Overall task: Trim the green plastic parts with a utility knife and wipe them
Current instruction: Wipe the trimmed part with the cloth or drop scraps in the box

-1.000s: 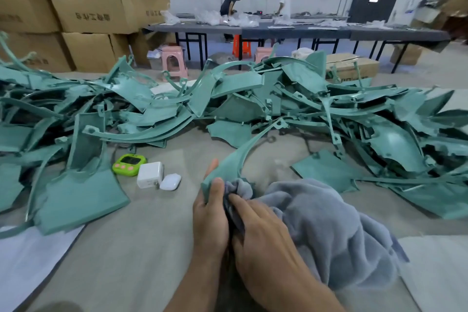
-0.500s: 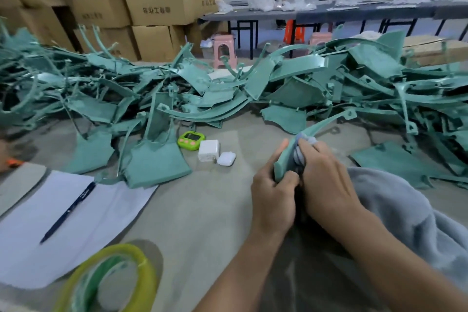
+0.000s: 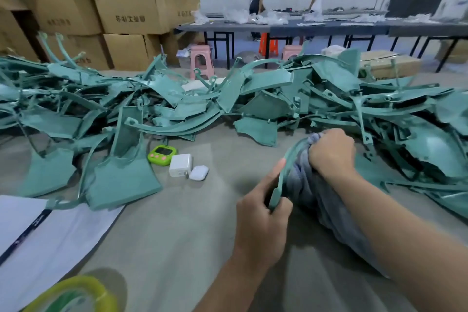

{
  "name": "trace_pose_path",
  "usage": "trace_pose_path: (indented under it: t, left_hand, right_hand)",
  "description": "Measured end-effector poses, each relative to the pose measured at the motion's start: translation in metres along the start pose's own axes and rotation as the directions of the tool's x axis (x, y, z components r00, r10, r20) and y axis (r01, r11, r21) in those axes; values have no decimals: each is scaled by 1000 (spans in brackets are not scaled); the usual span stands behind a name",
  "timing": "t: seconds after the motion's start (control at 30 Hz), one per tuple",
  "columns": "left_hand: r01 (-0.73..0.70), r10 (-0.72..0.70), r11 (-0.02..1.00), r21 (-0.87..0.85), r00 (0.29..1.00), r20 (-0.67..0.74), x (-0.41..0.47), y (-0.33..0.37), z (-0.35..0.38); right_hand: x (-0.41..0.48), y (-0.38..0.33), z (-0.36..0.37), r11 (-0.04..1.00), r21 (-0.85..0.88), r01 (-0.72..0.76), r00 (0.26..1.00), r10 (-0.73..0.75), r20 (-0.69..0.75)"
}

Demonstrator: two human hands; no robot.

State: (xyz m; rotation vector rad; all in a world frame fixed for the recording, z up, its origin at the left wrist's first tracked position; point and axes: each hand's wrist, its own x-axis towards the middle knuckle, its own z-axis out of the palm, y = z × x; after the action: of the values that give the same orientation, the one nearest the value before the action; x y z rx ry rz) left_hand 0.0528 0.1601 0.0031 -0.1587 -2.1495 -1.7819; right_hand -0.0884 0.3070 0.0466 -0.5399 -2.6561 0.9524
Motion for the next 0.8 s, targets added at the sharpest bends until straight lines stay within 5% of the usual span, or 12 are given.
trace_pose_path:
  t: [0.2, 0.3, 0.4, 0.47, 0.57, 0.67, 0.73, 0.8]
  left_hand:
    - [-238, 270, 936, 259, 958, -97, -8, -4, 5]
    - [-398, 485, 738, 544, 875, -17, -2, -13, -1]
    - [-381, 132, 599, 705, 915, 382, 1, -14, 0]
    - [-341, -47, 675, 654, 865, 500, -5, -16, 8]
    - [-177, 31, 811, 558, 965, 261, -1, -18, 6]
    - [68, -24, 766, 639, 997, -78, 13, -31, -17]
    - [226, -221, 747, 626, 971, -87, 19, -39, -24]
    - [286, -285, 835, 469, 956, -74, 22, -42, -23]
  right_hand:
    - [12, 28, -28, 999, -10, 46, 998, -46, -45]
    - [-9, 36, -43, 960, 146, 237, 968, -221, -117]
    - [-36, 34, -58, 896, 324, 303, 943, -234, -235]
    - [-44, 34, -64, 870, 395, 295, 950, -223, -217]
    - [-50, 37, -74, 855, 384, 348, 938, -314, -150]
    - [-68, 31, -79, 736, 438, 516, 846, -520, -122]
    - [-84, 24, -64, 697, 338, 632, 752, -657, -50]
    - [-100, 22, -34, 660, 43, 750, 660, -751, 21]
